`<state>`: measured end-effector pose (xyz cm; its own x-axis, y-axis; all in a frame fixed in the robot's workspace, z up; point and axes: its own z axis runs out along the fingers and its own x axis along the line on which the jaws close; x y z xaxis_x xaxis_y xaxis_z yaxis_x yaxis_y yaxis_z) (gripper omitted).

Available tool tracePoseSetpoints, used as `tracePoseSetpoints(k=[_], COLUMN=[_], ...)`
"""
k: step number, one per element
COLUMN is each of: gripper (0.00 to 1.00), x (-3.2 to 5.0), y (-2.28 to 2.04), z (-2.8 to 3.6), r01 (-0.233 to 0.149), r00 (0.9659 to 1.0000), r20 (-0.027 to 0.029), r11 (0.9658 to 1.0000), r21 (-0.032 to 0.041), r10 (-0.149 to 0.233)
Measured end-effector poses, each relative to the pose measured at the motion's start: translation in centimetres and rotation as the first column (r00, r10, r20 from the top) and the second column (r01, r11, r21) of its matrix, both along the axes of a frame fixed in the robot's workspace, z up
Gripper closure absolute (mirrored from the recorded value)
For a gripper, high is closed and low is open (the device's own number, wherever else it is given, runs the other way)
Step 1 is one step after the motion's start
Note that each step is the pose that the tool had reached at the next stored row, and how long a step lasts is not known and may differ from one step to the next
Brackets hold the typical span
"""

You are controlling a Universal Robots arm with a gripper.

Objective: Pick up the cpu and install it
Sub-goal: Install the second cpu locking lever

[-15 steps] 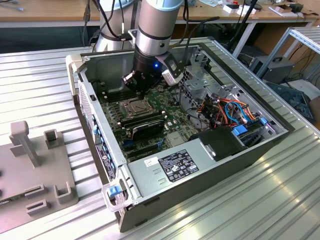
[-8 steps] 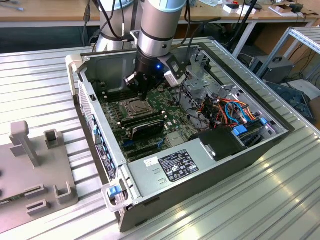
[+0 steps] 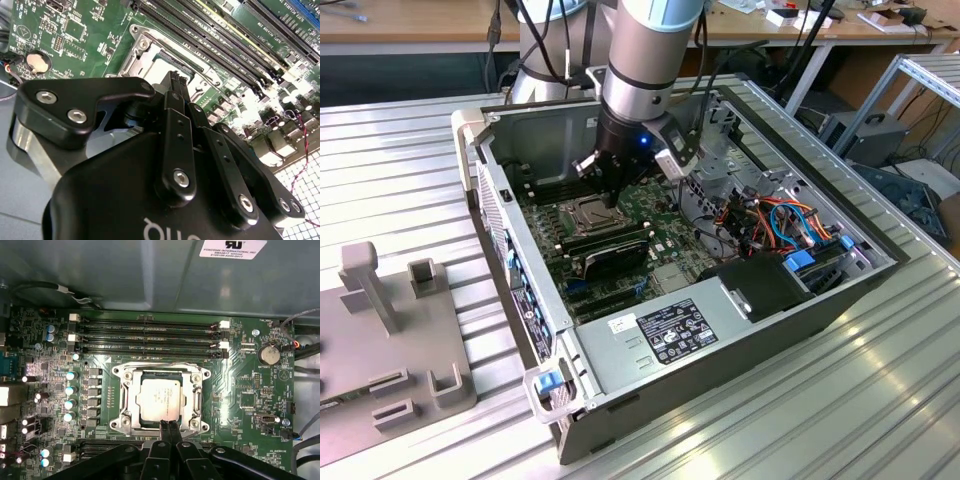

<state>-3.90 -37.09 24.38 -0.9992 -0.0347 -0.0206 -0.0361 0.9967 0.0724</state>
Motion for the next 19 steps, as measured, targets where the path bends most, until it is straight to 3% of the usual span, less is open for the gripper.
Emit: tracePoseSetpoints(k=[2, 13, 19], gripper=[0.89, 0.89, 0.89], x=[0.00, 0.01, 0.00], y=[-0.38, -0.55, -1.34], z=[0.00, 0.00, 0.00], r01=[0.000, 0.000, 0.000], r00=[1.0000, 1.0000, 1.0000], r20=[-0.0001, -0.0001, -0.0001], r11=[1.0000, 1.0000, 1.0000], r21=[0.0000, 0.0000, 0.0001], r10=[0.000, 0.000, 0.000])
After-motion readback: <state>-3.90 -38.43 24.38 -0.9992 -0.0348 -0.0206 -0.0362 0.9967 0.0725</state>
